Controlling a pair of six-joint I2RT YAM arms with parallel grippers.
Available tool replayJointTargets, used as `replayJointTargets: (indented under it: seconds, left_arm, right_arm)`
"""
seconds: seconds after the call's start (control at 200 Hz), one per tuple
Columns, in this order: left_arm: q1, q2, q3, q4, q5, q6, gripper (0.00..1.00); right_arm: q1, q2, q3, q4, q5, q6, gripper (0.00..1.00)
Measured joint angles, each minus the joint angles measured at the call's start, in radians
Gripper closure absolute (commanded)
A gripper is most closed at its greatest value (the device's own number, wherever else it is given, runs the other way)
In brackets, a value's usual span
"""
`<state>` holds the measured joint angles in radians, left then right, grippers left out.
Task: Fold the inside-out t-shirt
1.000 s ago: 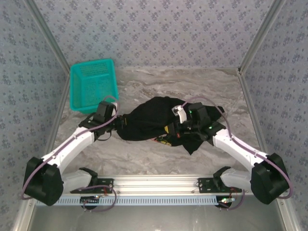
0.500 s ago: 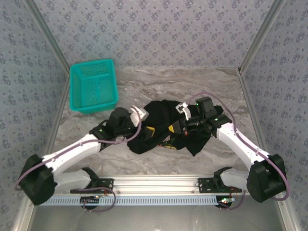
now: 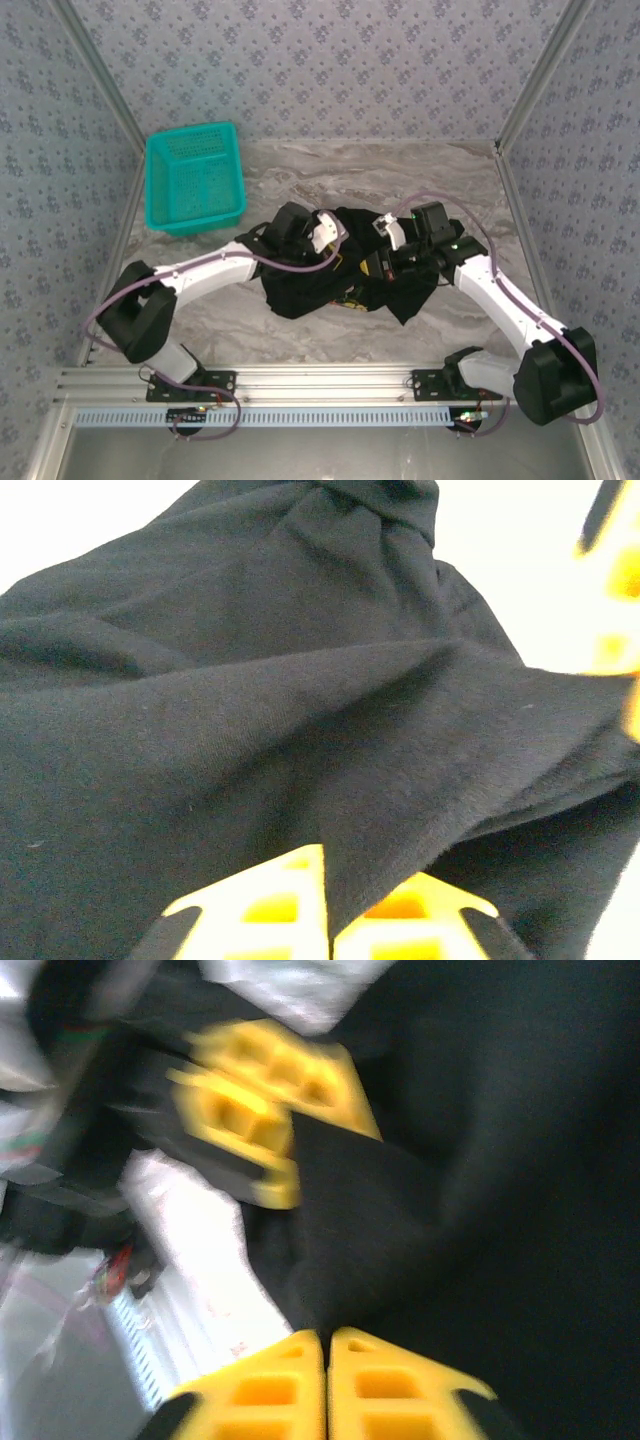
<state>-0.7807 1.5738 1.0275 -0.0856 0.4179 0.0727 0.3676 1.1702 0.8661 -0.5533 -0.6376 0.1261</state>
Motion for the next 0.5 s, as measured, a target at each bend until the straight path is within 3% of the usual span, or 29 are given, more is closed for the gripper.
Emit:
replayJointTargets:
  seconds: [0.1,0.185,0.335,0.5]
  left_arm:
    - [0.002,-0.002,0.066,-0.037,0.028,-0.142,1.0]
    - [0.003,-0.026,0.092,-0.06,0.044,-0.273,1.0]
    - [0.003,-0.045,0.116,-0.122,0.054,-0.418,1.0]
    - [0.003,-0.048,0.116,-0.182,0.048,-0.498,1.0]
  right_arm:
    - [0.034,-0.02,0.047,-0.074,0.279,0.102,0.61]
    - [0.158,-0.105,0.03,-0.074,0.453,0.185,0.53]
    - [0.346,-0.232,-0.081,0.062,0.529,0.338,0.44]
    - [0.521,-0.169,-0.184,0.206,0.641,0.455,0.4]
